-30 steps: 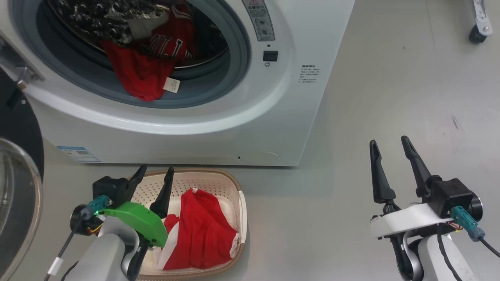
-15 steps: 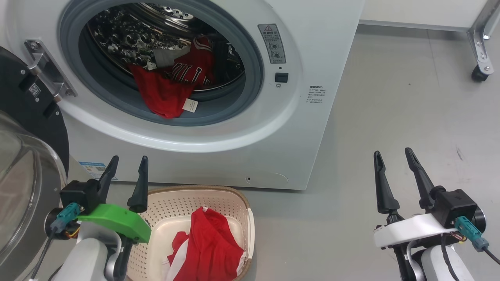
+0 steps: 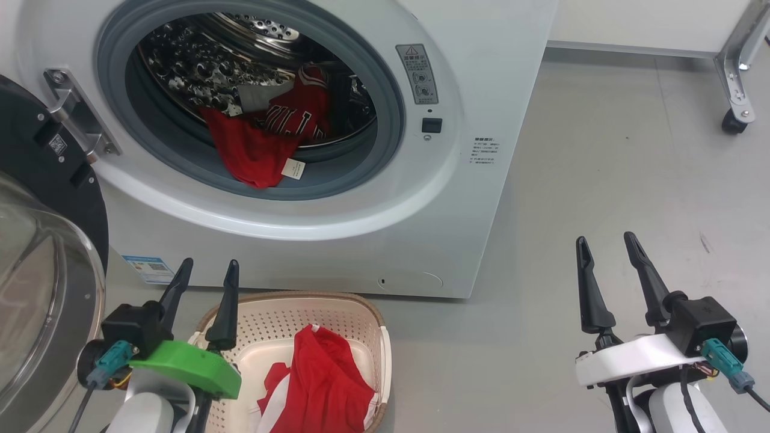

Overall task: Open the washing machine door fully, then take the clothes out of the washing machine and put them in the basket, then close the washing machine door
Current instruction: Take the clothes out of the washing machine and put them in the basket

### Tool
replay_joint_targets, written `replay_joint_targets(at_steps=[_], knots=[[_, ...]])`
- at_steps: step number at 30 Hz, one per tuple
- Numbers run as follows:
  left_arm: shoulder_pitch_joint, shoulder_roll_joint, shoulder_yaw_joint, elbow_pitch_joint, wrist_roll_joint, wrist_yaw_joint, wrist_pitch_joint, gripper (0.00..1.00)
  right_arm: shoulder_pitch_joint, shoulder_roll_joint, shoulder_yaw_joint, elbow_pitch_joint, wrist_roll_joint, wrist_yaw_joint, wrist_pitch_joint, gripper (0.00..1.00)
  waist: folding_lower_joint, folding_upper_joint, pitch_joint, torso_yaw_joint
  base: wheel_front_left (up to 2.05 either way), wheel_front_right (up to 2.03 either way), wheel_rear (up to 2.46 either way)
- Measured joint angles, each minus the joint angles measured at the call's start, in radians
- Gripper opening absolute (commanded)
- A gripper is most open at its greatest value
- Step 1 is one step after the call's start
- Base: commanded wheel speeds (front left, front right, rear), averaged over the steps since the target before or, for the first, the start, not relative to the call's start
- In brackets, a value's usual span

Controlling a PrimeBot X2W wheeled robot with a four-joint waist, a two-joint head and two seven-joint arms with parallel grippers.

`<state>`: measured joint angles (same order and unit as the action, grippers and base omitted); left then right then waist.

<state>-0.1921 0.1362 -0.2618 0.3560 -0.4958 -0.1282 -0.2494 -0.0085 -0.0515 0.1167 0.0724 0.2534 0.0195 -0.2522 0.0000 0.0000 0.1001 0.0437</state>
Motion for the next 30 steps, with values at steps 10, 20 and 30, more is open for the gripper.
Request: replay_joint_targets(at_steps=[10, 20, 30], knots=[[0.039, -0.008, 0.012, -0.05, 0.034, 0.0, 0.0, 1.0, 0.017, 0.002, 0.003, -0.001, 0.0, 0.0, 0.0, 1.0, 0.0, 0.0, -0.005, -0.005, 0.0, 0.0, 0.0], [0.064, -0.017, 0.022, -0.077, 0.049, 0.0, 0.0, 1.0, 0.017, 0.002, 0.006, -0.002, 0.0, 0.006, 0.0, 1.0, 0.0, 0.0, -0.006, -0.009, 0.0, 0.0, 0.0], [0.081, -0.017, 0.029, -0.097, 0.057, 0.0, 0.0, 1.0, 0.018, 0.002, 0.009, -0.006, 0.0, 0.006, 0.0, 1.0, 0.0, 0.0, -0.001, -0.012, 0.0, 0.0, 0.0]])
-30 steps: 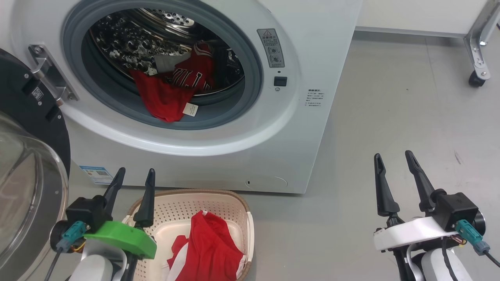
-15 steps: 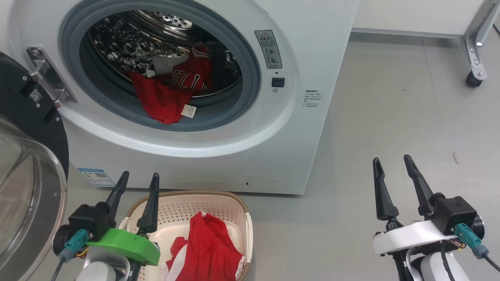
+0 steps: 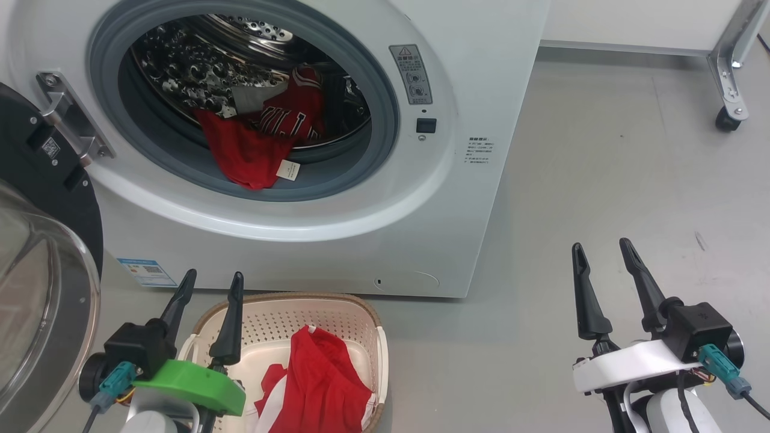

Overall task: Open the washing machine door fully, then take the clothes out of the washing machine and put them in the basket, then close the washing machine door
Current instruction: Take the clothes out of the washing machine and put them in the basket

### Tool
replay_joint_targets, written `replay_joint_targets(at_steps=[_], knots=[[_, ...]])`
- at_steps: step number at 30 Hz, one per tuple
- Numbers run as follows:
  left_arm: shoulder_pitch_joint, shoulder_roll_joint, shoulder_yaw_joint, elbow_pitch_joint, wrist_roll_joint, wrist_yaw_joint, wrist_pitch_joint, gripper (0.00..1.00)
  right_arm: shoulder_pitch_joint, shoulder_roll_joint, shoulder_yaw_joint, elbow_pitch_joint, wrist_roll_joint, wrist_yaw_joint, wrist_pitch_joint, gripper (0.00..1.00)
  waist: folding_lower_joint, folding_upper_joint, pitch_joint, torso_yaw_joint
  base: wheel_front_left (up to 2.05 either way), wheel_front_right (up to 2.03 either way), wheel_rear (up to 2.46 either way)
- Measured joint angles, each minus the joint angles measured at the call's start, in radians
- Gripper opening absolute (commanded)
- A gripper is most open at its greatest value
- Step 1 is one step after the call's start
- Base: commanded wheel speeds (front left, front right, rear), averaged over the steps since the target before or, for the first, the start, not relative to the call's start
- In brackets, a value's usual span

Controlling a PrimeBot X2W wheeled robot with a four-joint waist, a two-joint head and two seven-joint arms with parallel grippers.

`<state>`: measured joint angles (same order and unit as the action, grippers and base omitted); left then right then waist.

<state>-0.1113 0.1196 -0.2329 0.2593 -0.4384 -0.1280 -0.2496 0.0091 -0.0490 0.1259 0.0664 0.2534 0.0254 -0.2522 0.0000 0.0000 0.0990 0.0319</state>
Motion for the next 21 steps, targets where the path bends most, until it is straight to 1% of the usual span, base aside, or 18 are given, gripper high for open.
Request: replay_joint_targets(at_steps=[14, 21], knots=[[0.015, 0.0, 0.016, -0.028, 0.002, 0.0, -0.002, 1.0, 0.0, 0.001, 0.012, -0.011, 0.0, 0.0, 0.0, 1.0, 0.0, 0.0, 0.017, -0.013, 0.0, 0.0, 0.0], [0.015, 0.005, 0.018, -0.05, 0.009, 0.0, -0.002, 1.0, 0.0, 0.001, 0.023, -0.023, 0.0, 0.0, 0.0, 1.0, 0.0, 0.0, 0.06, -0.027, 0.0, 0.0, 0.0]])
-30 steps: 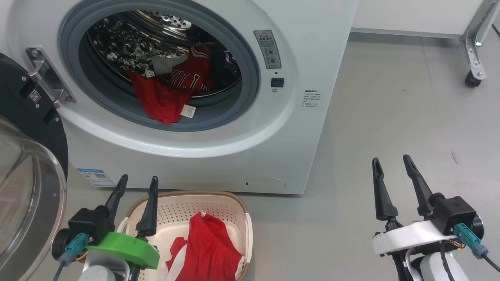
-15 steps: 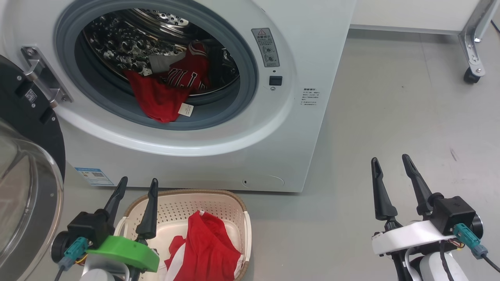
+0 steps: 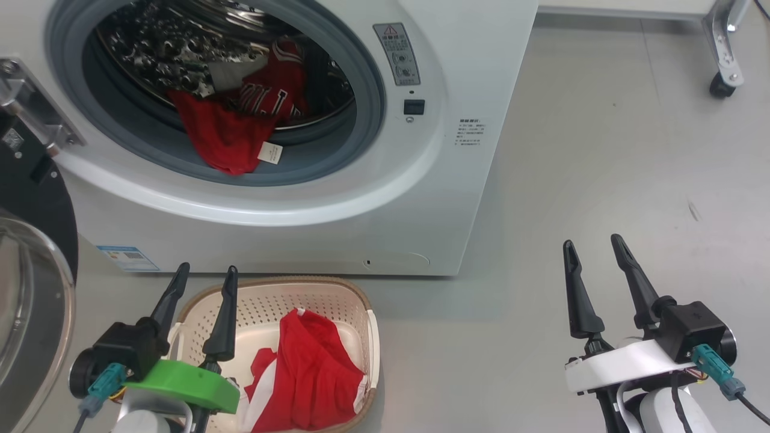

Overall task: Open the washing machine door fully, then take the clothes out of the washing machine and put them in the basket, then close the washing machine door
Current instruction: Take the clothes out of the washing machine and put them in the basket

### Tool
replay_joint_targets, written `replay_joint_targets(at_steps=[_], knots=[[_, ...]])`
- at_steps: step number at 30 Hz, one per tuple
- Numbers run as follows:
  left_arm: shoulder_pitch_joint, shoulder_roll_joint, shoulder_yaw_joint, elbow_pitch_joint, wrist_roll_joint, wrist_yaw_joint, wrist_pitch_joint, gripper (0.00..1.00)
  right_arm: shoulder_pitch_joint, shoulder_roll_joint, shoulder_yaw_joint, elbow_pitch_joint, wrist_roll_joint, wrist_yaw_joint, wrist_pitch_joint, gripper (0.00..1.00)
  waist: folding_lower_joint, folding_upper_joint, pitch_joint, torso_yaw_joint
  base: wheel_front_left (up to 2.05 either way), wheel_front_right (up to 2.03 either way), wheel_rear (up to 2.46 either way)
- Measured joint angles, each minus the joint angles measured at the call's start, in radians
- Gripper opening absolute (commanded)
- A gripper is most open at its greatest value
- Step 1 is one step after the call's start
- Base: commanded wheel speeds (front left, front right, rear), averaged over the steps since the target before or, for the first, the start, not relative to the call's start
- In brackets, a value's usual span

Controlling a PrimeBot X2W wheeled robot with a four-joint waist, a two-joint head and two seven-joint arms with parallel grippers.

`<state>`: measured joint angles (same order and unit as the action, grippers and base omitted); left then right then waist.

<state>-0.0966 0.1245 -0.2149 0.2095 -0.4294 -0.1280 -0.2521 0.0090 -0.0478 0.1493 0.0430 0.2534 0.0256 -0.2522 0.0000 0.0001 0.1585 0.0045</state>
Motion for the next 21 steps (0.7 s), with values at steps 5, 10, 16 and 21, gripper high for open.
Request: replay_joint_targets(at_steps=[5, 10, 16, 21], knots=[[-0.005, 0.025, 0.012, -0.023, 0.013, 0.0, 0.003, 1.0, -0.001, 0.0, 0.022, -0.009, 0.0, 0.0, 0.0, 1.0, 0.0, 0.0, 0.047, -0.015, 0.0, 0.0, 0.0], [-0.057, 0.058, 0.026, -0.041, 0.024, 0.005, 0.031, 1.0, -0.012, 0.001, 0.04, -0.02, 0.0, 0.0, 0.0, 1.0, 0.0, 0.0, 0.103, -0.038, 0.0, 0.0, 0.0], [-0.153, 0.108, 0.051, -0.054, 0.041, 0.022, 0.086, 1.0, -0.048, 0.001, 0.066, -0.029, 0.0, 0.0, 0.0, 1.0, 0.0, 0.0, 0.169, -0.084, 0.0, 0.0, 0.0], [-0.239, 0.15, 0.065, -0.048, 0.054, 0.035, 0.156, 1.0, -0.07, 0.001, 0.082, -0.033, 0.005, 0.0, 0.0, 1.0, 0.0, 0.0, 0.222, -0.131, 0.0, 0.0, 0.0]])
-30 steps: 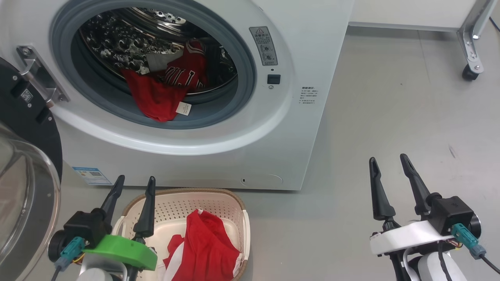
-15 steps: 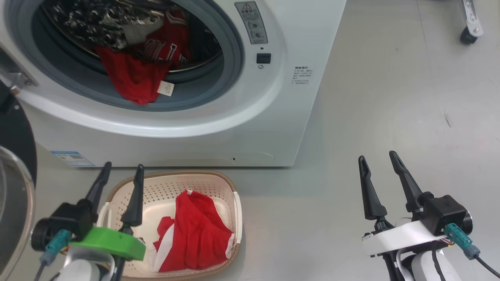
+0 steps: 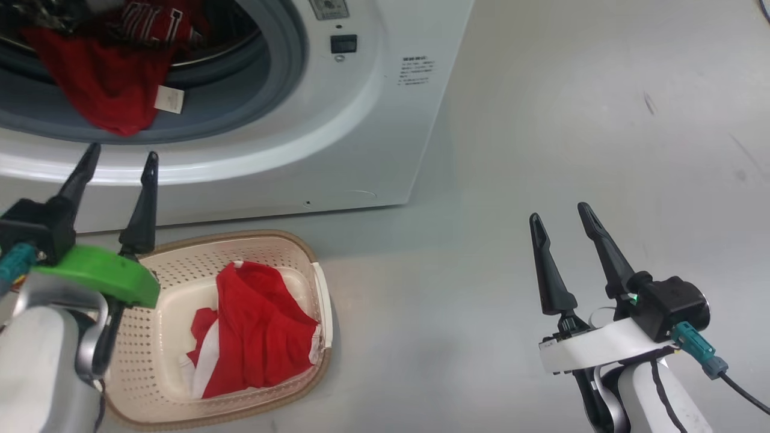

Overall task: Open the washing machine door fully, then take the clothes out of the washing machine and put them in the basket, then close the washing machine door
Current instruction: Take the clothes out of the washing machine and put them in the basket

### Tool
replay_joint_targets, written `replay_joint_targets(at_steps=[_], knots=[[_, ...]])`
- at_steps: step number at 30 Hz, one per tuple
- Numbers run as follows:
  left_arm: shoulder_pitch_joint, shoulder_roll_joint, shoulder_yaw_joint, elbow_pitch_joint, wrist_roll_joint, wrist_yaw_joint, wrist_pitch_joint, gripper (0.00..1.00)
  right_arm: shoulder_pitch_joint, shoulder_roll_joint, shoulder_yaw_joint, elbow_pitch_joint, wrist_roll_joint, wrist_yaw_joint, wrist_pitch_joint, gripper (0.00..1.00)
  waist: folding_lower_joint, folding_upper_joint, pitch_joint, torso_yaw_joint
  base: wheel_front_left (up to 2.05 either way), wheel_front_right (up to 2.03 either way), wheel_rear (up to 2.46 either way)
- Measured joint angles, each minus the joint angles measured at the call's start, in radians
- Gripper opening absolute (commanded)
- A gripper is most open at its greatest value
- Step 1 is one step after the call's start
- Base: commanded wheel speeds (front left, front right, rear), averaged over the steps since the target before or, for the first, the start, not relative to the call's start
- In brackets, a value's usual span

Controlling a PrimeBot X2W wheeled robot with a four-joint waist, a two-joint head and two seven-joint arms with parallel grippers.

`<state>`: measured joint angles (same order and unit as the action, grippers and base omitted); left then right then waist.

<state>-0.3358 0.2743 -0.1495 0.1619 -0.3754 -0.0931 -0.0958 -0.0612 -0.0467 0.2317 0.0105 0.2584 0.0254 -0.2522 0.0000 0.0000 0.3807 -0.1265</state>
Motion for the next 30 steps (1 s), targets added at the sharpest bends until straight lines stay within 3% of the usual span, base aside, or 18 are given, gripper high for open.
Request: replay_joint_targets(at_steps=[12, 30], knots=[[-0.202, 0.055, -0.019, 0.115, 0.052, 0.009, 0.188, 1.0, -0.06, 0.0, 0.044, -0.007, 0.058, -0.012, 0.0, 1.0, 0.0, 0.0, 0.107, -0.105, 0.0, 0.0, 0.0], [-0.438, 0.148, -0.038, 0.291, 0.153, 0.045, 0.401, 1.0, -0.119, 0.001, 0.098, -0.017, 0.112, -0.048, 0.0, 1.0, 0.0, 0.0, 0.199, -0.184, 0.0, 0.0, 0.0]])
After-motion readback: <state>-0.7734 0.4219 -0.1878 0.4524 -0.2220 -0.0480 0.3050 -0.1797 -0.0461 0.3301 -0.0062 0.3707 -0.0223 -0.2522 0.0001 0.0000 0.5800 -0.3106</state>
